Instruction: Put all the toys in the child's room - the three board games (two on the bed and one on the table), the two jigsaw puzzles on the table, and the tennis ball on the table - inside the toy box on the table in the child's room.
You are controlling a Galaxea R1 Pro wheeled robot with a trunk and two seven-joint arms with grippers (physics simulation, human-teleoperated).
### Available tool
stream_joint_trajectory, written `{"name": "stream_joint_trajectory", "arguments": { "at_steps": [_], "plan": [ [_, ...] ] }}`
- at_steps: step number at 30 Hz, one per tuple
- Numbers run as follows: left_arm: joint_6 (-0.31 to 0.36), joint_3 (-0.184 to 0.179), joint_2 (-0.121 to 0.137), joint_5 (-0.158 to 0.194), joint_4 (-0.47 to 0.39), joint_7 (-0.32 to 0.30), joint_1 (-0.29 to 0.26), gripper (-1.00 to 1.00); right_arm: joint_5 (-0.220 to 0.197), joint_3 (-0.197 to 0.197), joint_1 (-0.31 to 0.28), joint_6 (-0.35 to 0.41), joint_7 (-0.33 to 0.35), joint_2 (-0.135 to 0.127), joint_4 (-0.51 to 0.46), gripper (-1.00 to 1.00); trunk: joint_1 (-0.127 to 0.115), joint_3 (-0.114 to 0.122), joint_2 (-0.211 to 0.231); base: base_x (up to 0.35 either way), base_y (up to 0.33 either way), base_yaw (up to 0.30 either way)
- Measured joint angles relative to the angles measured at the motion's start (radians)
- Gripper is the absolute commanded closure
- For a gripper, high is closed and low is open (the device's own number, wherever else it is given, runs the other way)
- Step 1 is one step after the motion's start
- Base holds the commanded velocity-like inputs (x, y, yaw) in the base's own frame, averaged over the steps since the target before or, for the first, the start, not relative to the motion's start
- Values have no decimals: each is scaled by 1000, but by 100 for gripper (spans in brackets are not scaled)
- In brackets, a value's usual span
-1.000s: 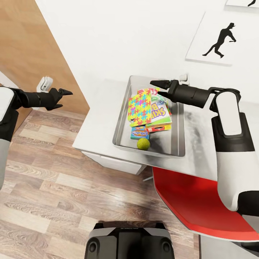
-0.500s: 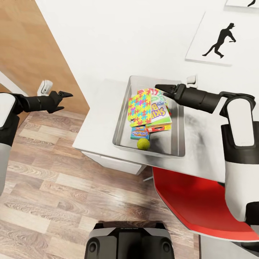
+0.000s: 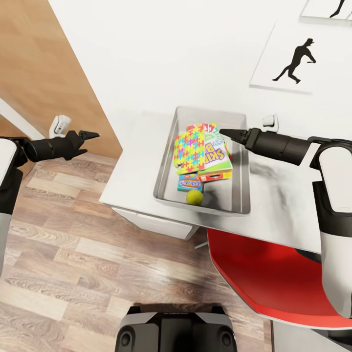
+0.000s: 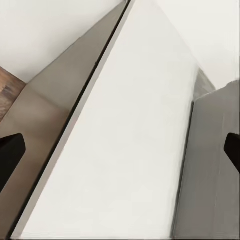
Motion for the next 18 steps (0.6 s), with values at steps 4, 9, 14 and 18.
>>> {"name": "stream_joint_trajectory", "arguments": {
  "at_steps": [4,9,14,18],
  "plan": [
    [9,32,5,2,-89,3,46,-100,1,3,1,0,-28,-1,-3,-100,0,6,0,0,0,0],
    [15,57,13,4,-167,5,91,-100,4,6,-1,0,-64,0,-4,-100,0,14,0,0,0,0],
    [23,73,20,6,-228,7,153,-100,8,9,-2,0,-105,6,-5,-100,0,21,0,0,0,0],
    [30,81,23,6,-275,8,216,-100,10,11,-2,0,-127,11,-5,-100,0,27,0,0,0,0]
  ]
}}
